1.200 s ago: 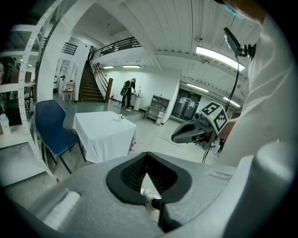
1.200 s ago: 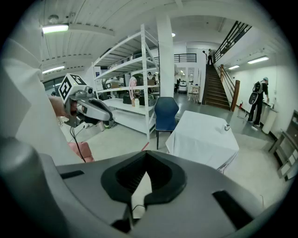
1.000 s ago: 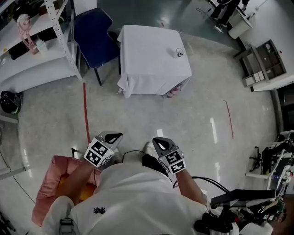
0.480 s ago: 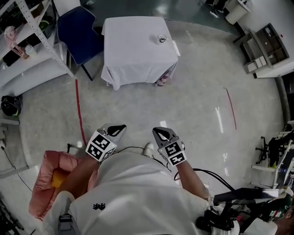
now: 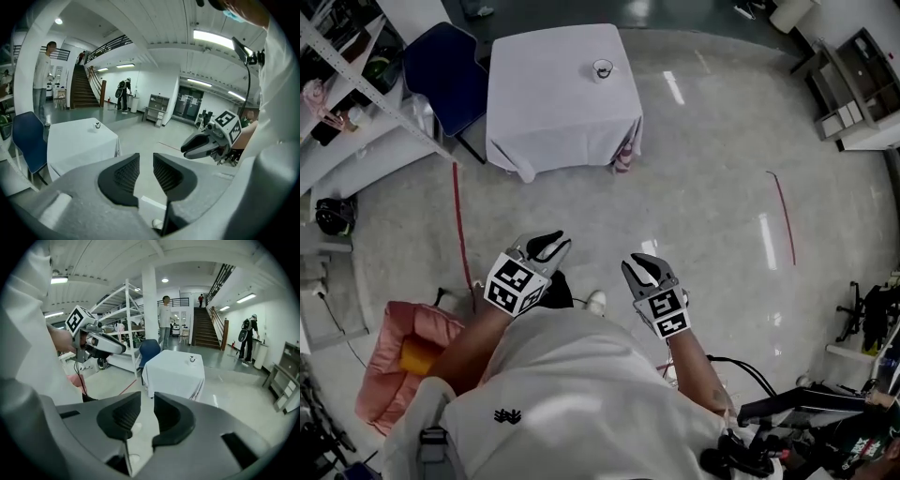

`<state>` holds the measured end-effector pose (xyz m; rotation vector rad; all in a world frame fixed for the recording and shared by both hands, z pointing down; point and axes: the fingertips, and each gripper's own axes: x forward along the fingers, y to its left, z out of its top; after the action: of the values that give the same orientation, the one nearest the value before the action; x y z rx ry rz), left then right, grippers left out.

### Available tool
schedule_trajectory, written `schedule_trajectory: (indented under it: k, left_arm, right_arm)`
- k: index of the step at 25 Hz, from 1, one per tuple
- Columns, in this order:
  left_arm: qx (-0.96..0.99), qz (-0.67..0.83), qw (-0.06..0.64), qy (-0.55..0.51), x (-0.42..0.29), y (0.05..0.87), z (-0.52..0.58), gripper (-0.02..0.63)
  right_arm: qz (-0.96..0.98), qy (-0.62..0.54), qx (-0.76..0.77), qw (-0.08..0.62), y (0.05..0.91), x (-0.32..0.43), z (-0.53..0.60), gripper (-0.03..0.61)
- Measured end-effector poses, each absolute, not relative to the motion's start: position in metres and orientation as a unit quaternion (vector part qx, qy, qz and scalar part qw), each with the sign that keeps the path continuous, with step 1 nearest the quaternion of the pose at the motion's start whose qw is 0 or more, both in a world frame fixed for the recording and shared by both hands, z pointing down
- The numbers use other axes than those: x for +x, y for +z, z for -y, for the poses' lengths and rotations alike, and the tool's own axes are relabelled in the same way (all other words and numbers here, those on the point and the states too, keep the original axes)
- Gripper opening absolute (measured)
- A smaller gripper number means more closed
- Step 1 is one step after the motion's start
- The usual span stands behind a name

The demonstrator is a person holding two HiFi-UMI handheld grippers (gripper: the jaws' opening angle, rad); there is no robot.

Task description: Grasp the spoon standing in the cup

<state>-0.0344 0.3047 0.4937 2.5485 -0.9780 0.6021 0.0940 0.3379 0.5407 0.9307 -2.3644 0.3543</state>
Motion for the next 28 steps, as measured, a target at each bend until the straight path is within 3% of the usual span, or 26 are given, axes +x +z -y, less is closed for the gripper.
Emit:
schedule_trajectory:
  k: [8,15,28]
  left_arm:
    - [0.909,0.319,0.165,0.211,-0.004,0.501,-0.159,0.091]
    - [0.91,0.323,0.133,0.222,-0.023,0.513,0.023,0.107]
    - [0.872,0.352,0.096,0.327,-0.018,0.599,0.239,0.138]
  right_arm:
    - [0.863,0.164,0.387,0.278,0.547,0.132,-0.222,0.078]
    - [0.845,0.16,0.419,0.291,0.526,0.133,-0.086,0.069]
    - [0.862,0.161,0.371,0.305,0.539,0.133,0.071,0.066]
